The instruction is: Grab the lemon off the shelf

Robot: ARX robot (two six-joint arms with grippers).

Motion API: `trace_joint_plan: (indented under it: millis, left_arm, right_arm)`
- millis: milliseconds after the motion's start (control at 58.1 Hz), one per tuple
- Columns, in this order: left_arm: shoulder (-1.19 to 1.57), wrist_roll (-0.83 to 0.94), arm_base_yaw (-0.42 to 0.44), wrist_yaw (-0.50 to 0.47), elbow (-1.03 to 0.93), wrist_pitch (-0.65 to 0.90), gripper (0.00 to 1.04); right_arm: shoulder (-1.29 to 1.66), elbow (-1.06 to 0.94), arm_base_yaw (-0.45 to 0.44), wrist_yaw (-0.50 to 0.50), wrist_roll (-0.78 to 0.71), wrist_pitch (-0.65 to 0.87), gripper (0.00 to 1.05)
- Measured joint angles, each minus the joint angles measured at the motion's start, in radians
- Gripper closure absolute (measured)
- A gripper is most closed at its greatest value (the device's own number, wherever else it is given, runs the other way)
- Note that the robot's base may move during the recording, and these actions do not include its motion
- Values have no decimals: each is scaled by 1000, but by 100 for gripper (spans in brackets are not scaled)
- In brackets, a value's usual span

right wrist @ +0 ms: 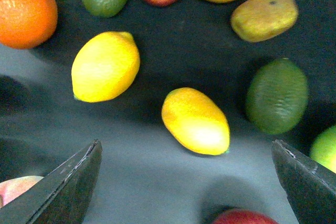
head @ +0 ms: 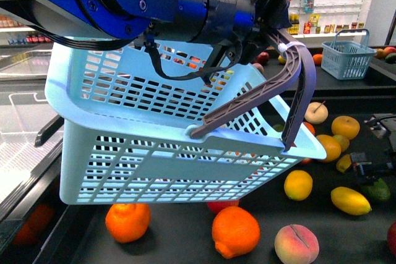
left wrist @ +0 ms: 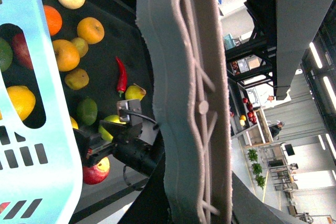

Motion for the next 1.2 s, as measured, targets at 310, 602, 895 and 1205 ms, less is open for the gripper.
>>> trace_joint_plan:
  millis: [310, 602, 895, 1205]
  left_arm:
    - [0, 1, 0, 0, 0, 0, 95]
    - [0, 0, 0, 0, 0, 0, 95]
    - [0, 0, 0, 0, 0, 0, 95]
    - [0, 0, 0, 0, 0, 0, 95]
  right_arm:
    - [157, 197, 22, -26, -62, -65, 7]
    - [257, 301, 22, -29, -136, -103, 7]
    - [340, 410, 20, -32, -177, -134, 7]
    - [391, 430, 22, -27, -187, -113, 7]
